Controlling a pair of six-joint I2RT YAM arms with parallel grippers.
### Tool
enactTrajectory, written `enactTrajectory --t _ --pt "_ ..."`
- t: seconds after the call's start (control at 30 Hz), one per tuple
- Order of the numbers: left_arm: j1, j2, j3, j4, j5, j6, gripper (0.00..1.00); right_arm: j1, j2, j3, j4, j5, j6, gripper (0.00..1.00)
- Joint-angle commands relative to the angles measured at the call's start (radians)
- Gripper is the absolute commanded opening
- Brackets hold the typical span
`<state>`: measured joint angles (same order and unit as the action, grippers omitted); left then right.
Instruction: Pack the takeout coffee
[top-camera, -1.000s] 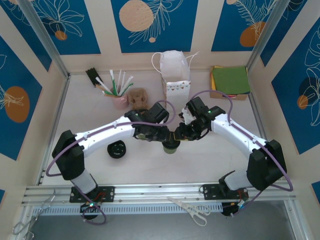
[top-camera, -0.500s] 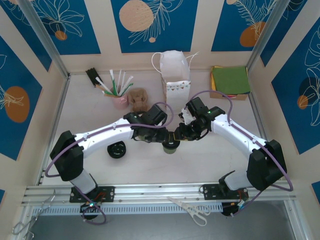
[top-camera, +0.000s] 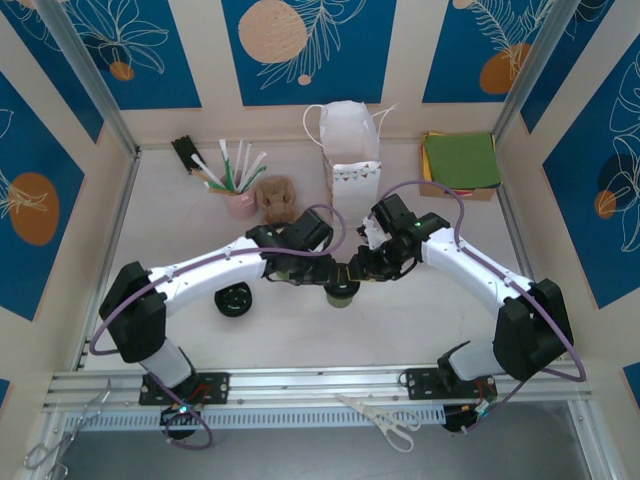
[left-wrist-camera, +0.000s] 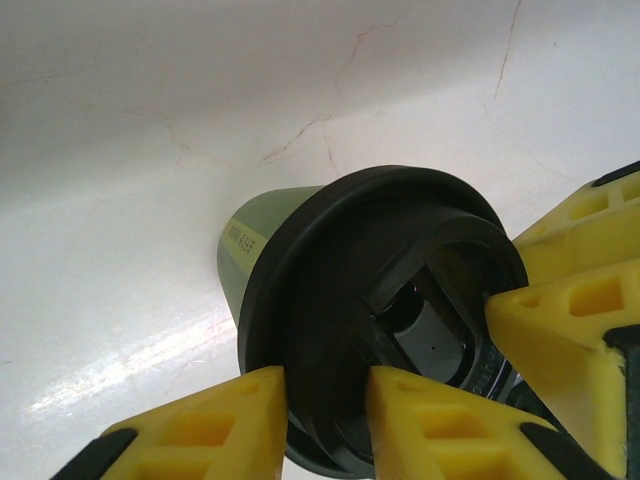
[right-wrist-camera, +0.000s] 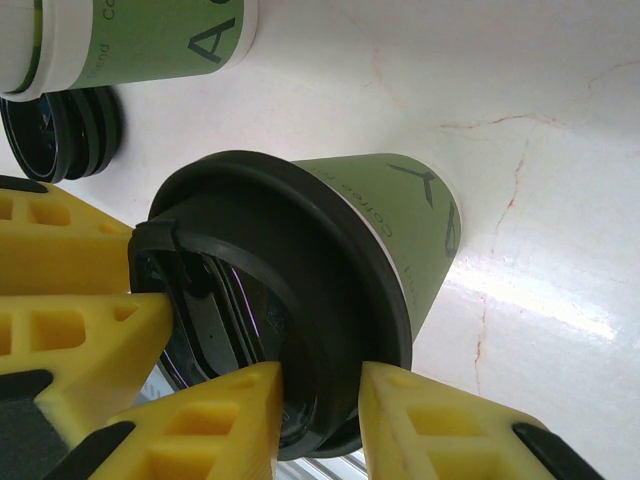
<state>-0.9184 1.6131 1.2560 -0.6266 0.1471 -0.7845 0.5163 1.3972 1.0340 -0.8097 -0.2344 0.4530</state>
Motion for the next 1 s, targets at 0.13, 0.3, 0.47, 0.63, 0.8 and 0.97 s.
enactTrajectory --t 0.13,0.3,0.47,0.63,0.8,0.97 --pt "-0.002 0.044 0.063 -0.107 -0.006 0.008 0.32 0.023 0.018 0.028 -0.041 -0.001 -0.01 0.28" --pt "-0.002 0.048 0.093 -0.111 0.0 0.01 0.37 0.021 0.018 0.052 -0.051 -0.002 -0.016 0.31" --pt "0.0 0.035 0.111 -0.116 -0.008 0.011 0.42 0.019 0.003 0.072 -0.051 -0.005 -0.017 0.33" --pt "0.011 0.031 0.138 -0.124 -0.029 0.03 0.43 0.014 0.0 0.092 -0.055 -0.006 -0.017 0.34" --pt "0.022 0.045 0.158 -0.128 -0.05 0.059 0.43 0.008 -0.007 0.089 -0.06 0.0 -0.01 0.34" --pt "0.025 0.059 0.165 -0.116 -0.058 0.077 0.47 0.012 -0.044 0.059 -0.07 0.005 0.012 0.4"
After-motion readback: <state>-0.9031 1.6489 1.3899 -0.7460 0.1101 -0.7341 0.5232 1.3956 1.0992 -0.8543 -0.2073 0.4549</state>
